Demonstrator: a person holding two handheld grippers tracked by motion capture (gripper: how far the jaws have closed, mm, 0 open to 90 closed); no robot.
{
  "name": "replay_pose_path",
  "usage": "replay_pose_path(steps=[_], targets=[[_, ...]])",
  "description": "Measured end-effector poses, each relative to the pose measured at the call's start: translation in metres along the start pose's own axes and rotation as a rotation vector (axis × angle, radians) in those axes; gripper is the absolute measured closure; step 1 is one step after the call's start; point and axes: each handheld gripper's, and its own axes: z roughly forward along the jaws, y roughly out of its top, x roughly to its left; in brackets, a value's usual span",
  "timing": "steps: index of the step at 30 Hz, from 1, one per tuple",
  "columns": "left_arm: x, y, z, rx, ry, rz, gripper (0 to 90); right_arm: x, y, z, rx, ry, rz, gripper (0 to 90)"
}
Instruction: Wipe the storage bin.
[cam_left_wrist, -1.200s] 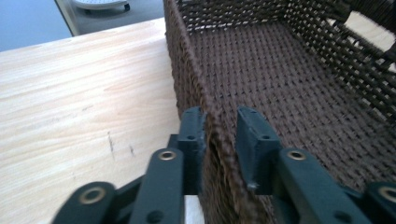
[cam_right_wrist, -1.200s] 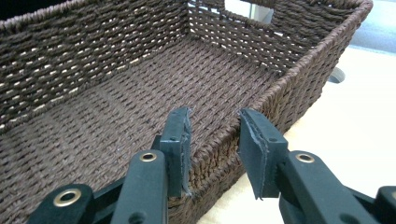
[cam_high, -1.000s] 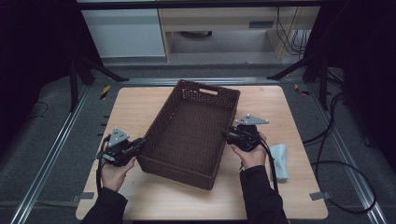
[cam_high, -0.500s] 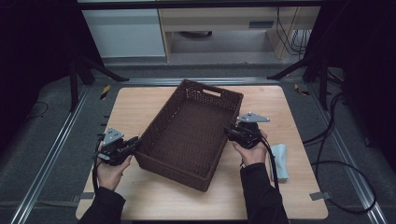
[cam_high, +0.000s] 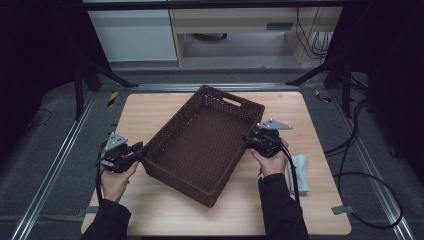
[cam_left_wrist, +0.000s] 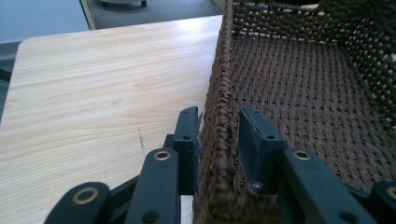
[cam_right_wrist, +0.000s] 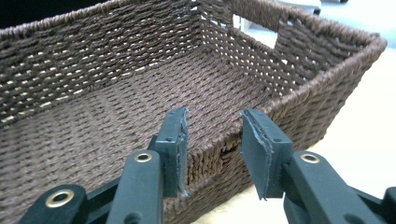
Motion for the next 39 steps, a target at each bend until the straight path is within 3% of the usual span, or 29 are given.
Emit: replay_pose_path(steps=[4,6,8,11,14,17,23,27,30,32,35,39], targets=[[0.005,-0.001,0.001,0.012,-0.011,-0.013,76.7,0.005,-0.001,-0.005,0.004,0.003,-0.009,67.1],[0.005,0.001,0.003,0.013,0.007,-0.001,80.3,0.009,-0.002,-0.008,0.010,0.004,-0.023,66.6],[0.006,0.002,0.006,0.011,0.017,0.004,80.5,0.009,-0.001,-0.010,0.016,0.016,-0.035,62.1],[0.011,0.005,0.011,0.010,0.027,0.002,79.9,0.005,0.000,-0.009,-0.008,-0.019,-0.034,54.5],[0.013,0.006,0.014,0.002,0.040,-0.002,78.3,-0.002,0.000,-0.003,-0.008,-0.058,-0.018,49.7],[0.011,0.007,0.011,0.006,0.061,0.000,71.3,-0.002,-0.003,-0.001,-0.016,-0.043,0.002,52.4],[0.006,0.006,-0.008,-0.009,0.051,-0.009,56.3,-0.002,-0.007,-0.006,-0.017,-0.026,0.043,55.0],[0.002,0.004,-0.015,0.000,0.059,-0.008,55.4,0.002,-0.009,-0.012,-0.010,-0.029,0.038,55.0],[-0.001,0.003,-0.011,0.015,0.064,-0.013,55.7,0.007,-0.012,-0.018,-0.009,-0.035,0.035,54.8],[-0.002,0.002,-0.007,0.012,0.084,-0.011,58.3,0.009,-0.012,-0.022,-0.007,-0.026,0.004,54.4],[0.002,0.003,-0.004,0.009,0.081,-0.027,59.1,0.008,-0.011,-0.024,-0.018,-0.029,-0.007,51.6],[0.007,0.006,0.003,0.007,0.093,-0.032,59.1,-0.002,-0.010,-0.023,-0.035,-0.072,0.015,47.5]])
